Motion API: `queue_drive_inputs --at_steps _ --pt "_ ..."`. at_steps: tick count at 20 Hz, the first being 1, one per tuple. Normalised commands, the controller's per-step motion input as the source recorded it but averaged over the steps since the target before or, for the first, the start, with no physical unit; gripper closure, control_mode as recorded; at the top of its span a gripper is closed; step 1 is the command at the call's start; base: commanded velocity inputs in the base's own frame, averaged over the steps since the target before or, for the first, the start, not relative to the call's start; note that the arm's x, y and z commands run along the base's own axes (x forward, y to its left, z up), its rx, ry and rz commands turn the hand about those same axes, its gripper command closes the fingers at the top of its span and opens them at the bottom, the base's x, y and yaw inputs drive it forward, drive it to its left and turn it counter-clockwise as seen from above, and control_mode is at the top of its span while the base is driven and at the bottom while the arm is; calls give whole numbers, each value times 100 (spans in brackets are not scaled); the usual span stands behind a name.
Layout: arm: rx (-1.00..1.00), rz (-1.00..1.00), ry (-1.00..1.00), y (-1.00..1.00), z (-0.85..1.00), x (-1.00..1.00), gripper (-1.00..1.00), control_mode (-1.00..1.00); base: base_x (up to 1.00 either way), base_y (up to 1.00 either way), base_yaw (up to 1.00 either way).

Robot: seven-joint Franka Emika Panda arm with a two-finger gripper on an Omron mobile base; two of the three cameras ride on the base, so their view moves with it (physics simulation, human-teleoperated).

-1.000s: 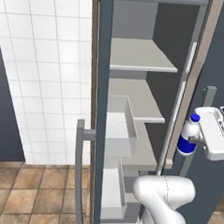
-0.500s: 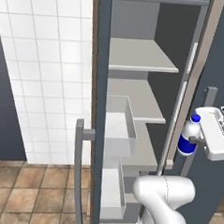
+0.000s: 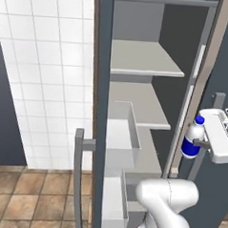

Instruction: Take the bottled waters from the counter and place them in the freezer to freeze. Close the freezer door after placing the bottles.

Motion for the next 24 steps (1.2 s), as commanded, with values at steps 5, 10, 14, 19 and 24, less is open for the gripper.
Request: queue_drive_inputs --at_steps 5,10,14,19,24 --pt "0 0 0 0 0 0 100 100 66 0 0" --pt "0 0 0 0 0 0 100 100 45 6 -1" --pt "0 0 0 0 0 0 100 100 12 20 0" --pt "0 0 0 0 0 0 100 100 3 9 0" --pt "0 0 0 0 0 0 100 100 0 12 -1"
